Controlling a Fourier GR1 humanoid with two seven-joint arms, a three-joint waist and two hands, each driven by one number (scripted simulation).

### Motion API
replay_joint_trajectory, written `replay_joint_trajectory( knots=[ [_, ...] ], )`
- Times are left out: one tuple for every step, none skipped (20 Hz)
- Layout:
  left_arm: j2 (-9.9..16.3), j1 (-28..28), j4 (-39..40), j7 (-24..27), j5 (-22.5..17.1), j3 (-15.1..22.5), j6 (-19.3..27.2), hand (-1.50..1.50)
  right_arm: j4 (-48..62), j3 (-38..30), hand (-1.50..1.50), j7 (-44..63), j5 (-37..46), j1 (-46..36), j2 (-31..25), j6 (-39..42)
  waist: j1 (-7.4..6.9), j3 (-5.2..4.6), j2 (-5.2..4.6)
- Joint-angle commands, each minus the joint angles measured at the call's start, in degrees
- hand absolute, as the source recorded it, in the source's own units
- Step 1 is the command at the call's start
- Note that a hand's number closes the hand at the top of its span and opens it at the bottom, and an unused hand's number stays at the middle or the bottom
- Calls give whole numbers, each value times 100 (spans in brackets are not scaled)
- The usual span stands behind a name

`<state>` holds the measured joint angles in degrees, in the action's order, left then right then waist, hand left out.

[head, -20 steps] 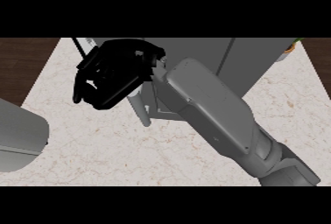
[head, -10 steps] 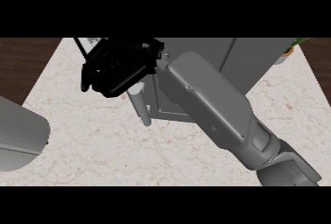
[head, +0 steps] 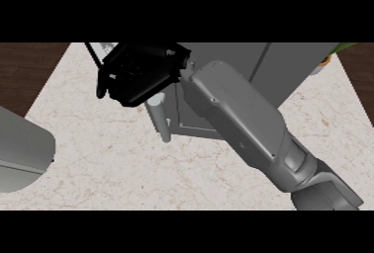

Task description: Pick up the wine, place it into the cabinet and close the cabinet

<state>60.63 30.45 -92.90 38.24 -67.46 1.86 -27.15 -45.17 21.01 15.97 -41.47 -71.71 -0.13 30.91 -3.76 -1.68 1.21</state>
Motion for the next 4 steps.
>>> replay_joint_trajectory(
  knots=[
    [0,-122,126,151,-7,-241,-40,-150,533,-712,150,-459,188,-69,-906,-661,179,157,-223],
    [108,-202,97,70,-58,-321,-48,-150,478,-654,150,-495,238,-60,-829,-673,235,162,-216],
    [-2,-243,-13,89,-32,-253,11,-150,530,-633,150,-462,265,-84,-840,-655,247,158,-233],
    [1,-152,19,105,-35,-317,33,-150,504,-671,150,-509,271,-40,-958,-622,233,163,-222]
  ],
)
